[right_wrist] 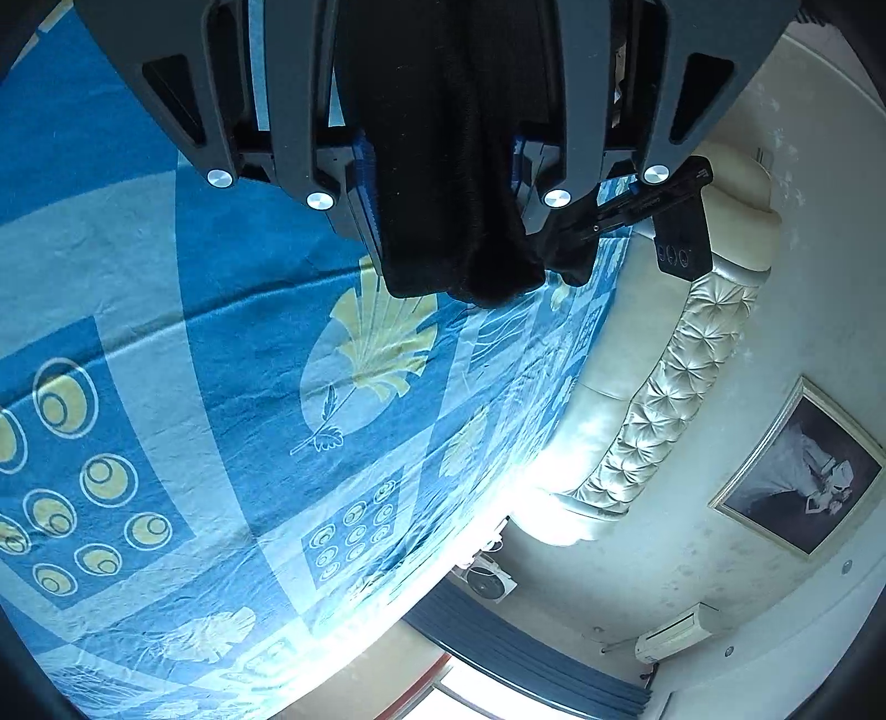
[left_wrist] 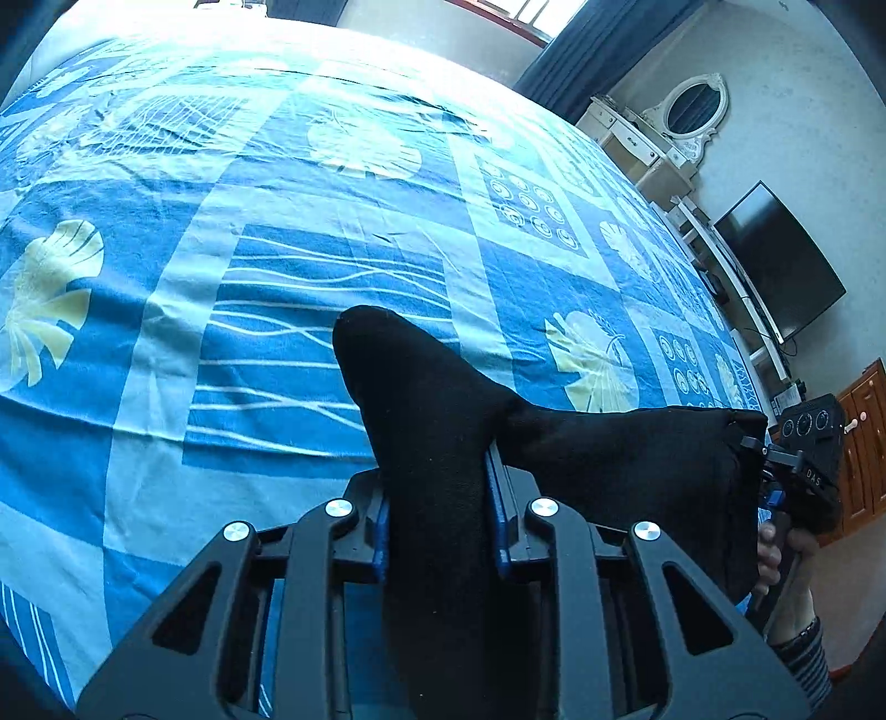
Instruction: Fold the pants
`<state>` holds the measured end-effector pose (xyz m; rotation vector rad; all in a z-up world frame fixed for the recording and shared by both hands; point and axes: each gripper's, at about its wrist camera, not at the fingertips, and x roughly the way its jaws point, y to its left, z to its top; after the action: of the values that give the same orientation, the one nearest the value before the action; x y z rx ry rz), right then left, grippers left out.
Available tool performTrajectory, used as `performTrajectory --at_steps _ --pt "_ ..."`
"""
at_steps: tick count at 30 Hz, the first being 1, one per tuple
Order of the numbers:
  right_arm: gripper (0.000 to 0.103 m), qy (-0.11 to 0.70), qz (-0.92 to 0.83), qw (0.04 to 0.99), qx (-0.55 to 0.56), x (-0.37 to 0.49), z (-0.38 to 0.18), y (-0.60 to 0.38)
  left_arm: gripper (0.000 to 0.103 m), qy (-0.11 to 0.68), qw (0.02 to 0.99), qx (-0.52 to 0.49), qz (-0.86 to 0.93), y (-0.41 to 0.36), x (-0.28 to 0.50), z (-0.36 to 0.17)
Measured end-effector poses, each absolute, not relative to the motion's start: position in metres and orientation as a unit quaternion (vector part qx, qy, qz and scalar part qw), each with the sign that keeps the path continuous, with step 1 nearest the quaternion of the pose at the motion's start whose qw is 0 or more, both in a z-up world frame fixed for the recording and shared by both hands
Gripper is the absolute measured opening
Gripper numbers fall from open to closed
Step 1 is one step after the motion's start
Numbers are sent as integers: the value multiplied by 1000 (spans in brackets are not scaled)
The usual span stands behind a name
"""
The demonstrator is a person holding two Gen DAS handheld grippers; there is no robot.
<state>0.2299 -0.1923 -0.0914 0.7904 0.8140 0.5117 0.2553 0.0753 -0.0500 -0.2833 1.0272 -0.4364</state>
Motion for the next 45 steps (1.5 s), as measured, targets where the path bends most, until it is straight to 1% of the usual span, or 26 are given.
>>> performTrajectory --at_steps 2,6,10,13,23,45 --pt "35 382 239 811 373 246 -94 -190 26 483 845 -121 -197 75 270 -52" --pt "35 409 210 797 391 261 -127 -196 30 488 848 -100 -181 72 280 -69" --pt "35 397 216 784 426 256 -148 -205 33 466 864 -72 -179 66 271 -71" --pt "35 394 218 784 427 256 -149 -204 35 456 871 -54 -175 63 269 -73" --pt "35 387 224 783 431 253 -153 -205 38 452 871 -71 -182 69 269 -77" --pt "35 381 228 783 435 251 -153 -210 42 446 874 -75 -180 70 268 -78"
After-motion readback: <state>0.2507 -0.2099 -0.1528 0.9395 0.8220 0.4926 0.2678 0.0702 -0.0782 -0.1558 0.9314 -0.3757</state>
